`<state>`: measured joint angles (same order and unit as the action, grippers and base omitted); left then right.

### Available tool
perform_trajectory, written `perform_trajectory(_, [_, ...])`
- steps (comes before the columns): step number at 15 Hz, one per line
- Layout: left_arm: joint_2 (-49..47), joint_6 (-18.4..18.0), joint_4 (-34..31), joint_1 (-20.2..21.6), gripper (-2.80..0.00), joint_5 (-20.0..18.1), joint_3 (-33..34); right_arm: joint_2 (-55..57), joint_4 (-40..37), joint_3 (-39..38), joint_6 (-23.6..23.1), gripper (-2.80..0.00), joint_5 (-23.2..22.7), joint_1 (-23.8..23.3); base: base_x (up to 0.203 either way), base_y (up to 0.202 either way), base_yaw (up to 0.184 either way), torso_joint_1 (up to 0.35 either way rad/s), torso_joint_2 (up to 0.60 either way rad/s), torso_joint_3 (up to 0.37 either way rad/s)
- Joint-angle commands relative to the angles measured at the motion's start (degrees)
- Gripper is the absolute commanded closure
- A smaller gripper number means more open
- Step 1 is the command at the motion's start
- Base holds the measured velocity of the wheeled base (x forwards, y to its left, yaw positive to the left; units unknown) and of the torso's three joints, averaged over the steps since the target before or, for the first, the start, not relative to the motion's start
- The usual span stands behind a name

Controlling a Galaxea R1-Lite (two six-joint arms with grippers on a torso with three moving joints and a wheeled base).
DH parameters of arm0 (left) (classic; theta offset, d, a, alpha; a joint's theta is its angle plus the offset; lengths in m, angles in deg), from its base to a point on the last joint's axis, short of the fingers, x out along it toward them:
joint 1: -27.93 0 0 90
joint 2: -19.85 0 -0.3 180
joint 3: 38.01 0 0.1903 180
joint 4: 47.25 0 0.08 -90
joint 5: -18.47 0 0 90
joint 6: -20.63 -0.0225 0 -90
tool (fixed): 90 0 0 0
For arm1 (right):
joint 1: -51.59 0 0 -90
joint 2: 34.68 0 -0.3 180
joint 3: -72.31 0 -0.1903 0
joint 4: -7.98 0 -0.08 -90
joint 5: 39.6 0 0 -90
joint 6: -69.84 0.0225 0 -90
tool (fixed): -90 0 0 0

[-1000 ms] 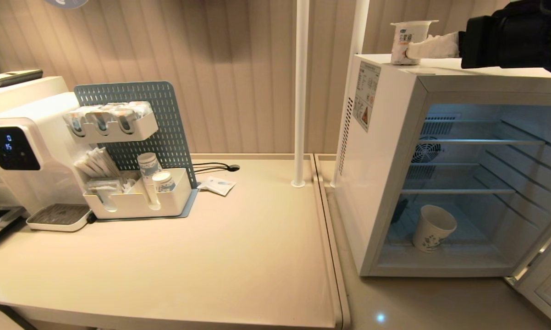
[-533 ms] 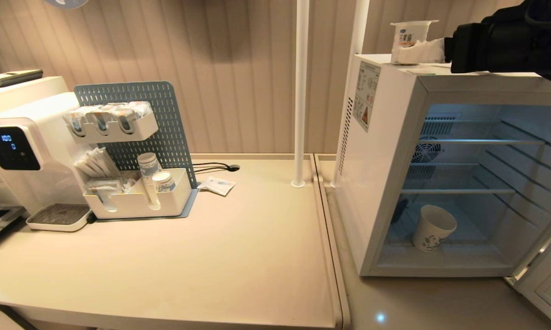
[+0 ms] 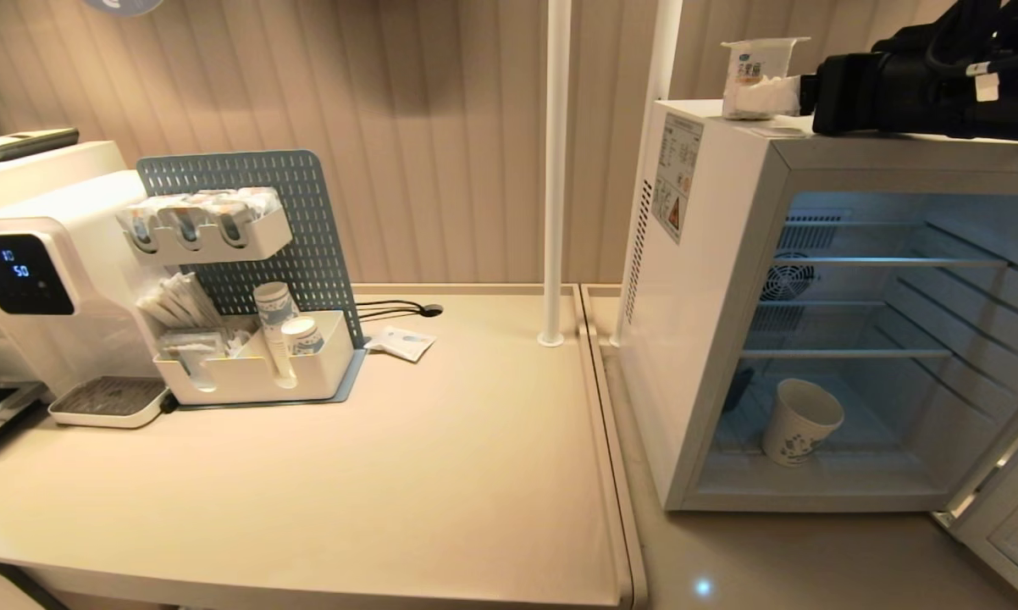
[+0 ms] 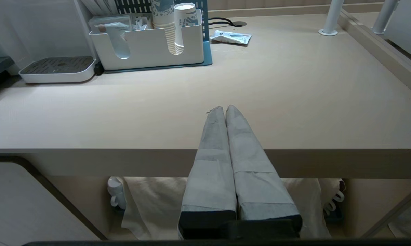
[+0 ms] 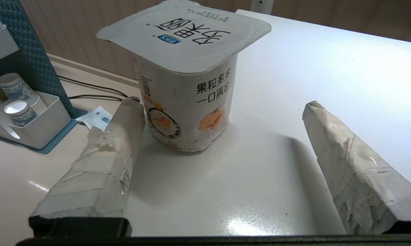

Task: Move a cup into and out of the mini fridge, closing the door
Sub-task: Put the yoghurt in the freezer

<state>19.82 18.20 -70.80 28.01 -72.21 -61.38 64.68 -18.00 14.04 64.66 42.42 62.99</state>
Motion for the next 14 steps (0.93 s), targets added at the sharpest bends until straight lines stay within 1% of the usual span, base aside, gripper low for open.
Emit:
perform_trajectory(1, [0.0,0.0,0.0,0.0,0.00,0.0,0.0,1.7,0.1,0.7,-0.5,-2.80,-0.1,-1.3,0.000,0.000,0.000,0.000,0.00,0.000])
perform_trajectory(4, [0.0,0.0,0.0,0.0,0.00,0.0,0.0,3.3,3.7,1.3,-0.6,-2.80,0.0,-2.6,0.000,0.000,0.000,0.000,0.00,0.000])
perform_trajectory(11, [0.0,0.0,0.0,0.0,0.00,0.0,0.0,5.0,3.8,2.8,-0.4,-2.80,-0.5,-3.0,0.000,0.000,0.000,0.000,0.00,0.000])
perform_trajectory(14, [0.0,0.0,0.0,0.0,0.00,0.0,0.0,6.2,3.9,5.0,0.0,-2.80,-0.5,-2.8,0.000,0.000,0.000,0.000,0.00,0.000])
